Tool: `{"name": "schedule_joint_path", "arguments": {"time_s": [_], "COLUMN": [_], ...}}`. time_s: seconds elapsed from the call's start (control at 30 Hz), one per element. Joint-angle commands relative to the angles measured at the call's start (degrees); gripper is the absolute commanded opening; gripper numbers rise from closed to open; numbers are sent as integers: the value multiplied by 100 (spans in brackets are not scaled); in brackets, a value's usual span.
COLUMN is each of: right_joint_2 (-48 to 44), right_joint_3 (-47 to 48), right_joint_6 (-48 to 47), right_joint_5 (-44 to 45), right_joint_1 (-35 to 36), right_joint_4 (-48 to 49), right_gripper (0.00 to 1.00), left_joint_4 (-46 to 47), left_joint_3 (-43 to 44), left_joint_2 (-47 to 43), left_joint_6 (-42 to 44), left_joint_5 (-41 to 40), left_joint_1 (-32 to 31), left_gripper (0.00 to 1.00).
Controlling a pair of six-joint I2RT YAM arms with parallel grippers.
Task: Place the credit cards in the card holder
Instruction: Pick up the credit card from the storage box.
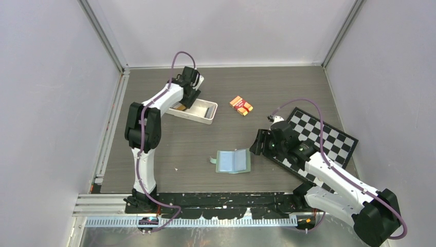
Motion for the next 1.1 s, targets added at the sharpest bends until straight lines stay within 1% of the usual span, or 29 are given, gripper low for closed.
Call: {"name": "schedule_joint_path", "arguments": {"time_s": [0.0,0.27,0.93,1.07], "right_joint_2": [-133,-144,5,9], "right_joint_3": [2,-7,37,37], "right_joint_6": [68,89,91,89], "right_joint_5": [-23,-36,-118,-124], "right_joint_1": [-33,-41,-53,-55], "right_joint_4": [221,221,255,257], "right_gripper": [58,58,58,58], "left_joint_4": [223,248,165,159], "left_joint_3": [180,144,145,134], "left_joint_2": [-98,-232,-450,-467], "left_joint_6": [151,212,184,182], "left_joint_5": [-259,-381,-352,-350], "left_joint_1": [37,35,35,35], "left_gripper": [61,48,35,31]}}
